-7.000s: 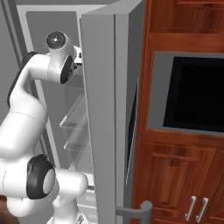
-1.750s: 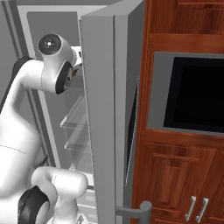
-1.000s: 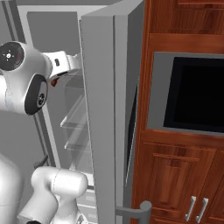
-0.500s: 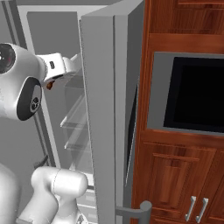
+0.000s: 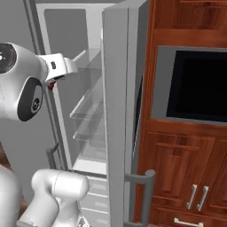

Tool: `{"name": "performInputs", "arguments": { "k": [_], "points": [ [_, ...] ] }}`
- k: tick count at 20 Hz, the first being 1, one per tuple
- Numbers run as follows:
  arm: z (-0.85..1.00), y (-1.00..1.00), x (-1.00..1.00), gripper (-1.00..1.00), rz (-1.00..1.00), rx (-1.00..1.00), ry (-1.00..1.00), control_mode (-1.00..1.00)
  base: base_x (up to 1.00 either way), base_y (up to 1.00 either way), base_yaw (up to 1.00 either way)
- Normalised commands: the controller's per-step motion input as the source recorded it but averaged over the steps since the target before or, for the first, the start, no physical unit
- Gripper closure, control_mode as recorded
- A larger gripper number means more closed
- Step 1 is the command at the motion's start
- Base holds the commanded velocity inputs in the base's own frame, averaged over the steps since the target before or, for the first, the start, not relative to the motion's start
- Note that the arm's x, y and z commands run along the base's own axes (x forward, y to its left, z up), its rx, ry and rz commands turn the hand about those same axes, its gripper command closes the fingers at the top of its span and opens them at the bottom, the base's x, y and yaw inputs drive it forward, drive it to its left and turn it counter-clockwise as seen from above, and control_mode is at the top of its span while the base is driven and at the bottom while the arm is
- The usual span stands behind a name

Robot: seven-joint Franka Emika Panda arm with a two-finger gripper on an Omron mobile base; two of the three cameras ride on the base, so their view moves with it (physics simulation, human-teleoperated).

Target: Open the fridge, remove the kiwi, cucumber, and chicken drumstick, and place them on any counter.

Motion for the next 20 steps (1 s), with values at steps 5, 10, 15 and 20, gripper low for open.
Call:
{"name": "performInputs", "arguments": {
  "k": [5, 10, 15, 20],
  "points": [
    [0.00, 0.00, 0.00, 1.00, 0.00, 0.00, 0.00, 1.00, -0.82, 0.46, 0.19],
    [0.00, 0.00, 0.00, 1.00, 0.00, 0.00, 0.00, 1.00, -0.12, 0.40, 0.19],
    [0.00, 0.00, 0.00, 1.00, 0.00, 0.00, 0.00, 1.00, 0.01, 0.54, 0.14],
    [0.00, 0.00, 0.00, 1.00, 0.00, 0.00, 0.00, 1.00, 0.00, 0.86, 0.64]
  ]
}}
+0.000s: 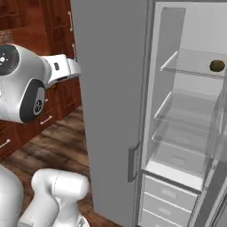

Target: Open the fridge, remove the kiwi, cucumber, and chicken drumstick, and place them on any counter.

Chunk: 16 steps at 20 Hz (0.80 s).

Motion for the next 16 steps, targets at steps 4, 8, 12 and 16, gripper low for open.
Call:
{"name": "performInputs", "arguments": {
  "k": [4, 8, 12, 16],
  "points": [
    [0.00, 0.00, 0.00, 1.00, 0.00, 0.00, 0.00, 1.00, -0.11, 0.73, 0.86],
    [0.00, 0.00, 0.00, 1.00, 0.00, 0.00, 0.00, 1.00, 0.00, 0.92, 0.73],
    [0.00, 0.00, 0.00, 1.00, 0.00, 0.00, 0.00, 1.00, 0.00, 0.82, 0.79],
    [0.00, 0.00, 0.00, 1.00, 0.00, 0.00, 0.00, 1.00, 0.00, 0.86, 0.80]
  ]
}}
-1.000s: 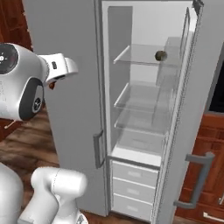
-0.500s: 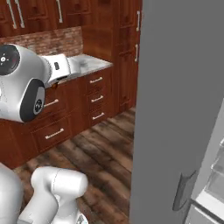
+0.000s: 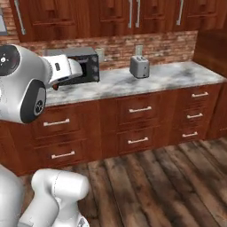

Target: Open the fridge, remove the kiwi, cucumber, and chicken drumstick, and place them on any counter.

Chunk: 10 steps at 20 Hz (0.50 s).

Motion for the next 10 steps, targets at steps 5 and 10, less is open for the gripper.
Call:
{"name": "performInputs", "arguments": {
  "k": [5, 10],
  "points": [
    [0.00, 0.00, 0.00, 1.00, 0.00, 0.00, 0.00, 1.00, 0.00, 0.83, 0.79],
    [0.00, 0.00, 0.00, 1.00, 0.00, 0.00, 0.00, 1.00, -0.11, 0.72, 0.85]
  ]
}}
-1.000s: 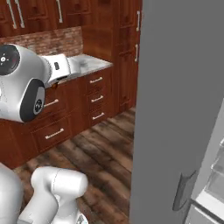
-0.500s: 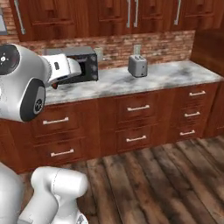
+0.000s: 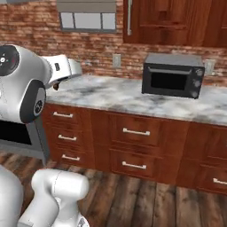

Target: Open the fridge, remove the kiwi, cucumber, and chicken drumstick, and place them on any counter.

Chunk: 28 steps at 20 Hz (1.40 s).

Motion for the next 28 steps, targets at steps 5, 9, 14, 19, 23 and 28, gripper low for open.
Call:
{"name": "performInputs", "arguments": {
  "k": [5, 9, 14, 19, 23, 28],
  "points": [
    [0.00, 0.00, 0.00, 1.00, 0.00, 0.00, 0.00, 1.00, -0.25, 0.60, 0.91],
    [0.00, 0.00, 0.00, 1.00, 0.00, 0.00, 0.00, 1.00, -0.20, 0.55, 0.89],
    [0.00, 0.00, 0.00, 1.00, 0.00, 0.00, 0.00, 1.00, -0.42, 0.34, 0.84],
    [0.00, 0.00, 0.00, 1.00, 0.00, 0.00, 0.00, 1.00, -0.69, 0.25, 0.70],
    [0.00, 0.00, 0.00, 1.00, 0.00, 0.00, 0.00, 1.00, -0.38, 0.07, 0.55],
    [0.00, 0.00, 0.00, 1.00, 0.00, 0.00, 0.00, 1.00, -0.06, 0.34, 0.32]
  ]
}}
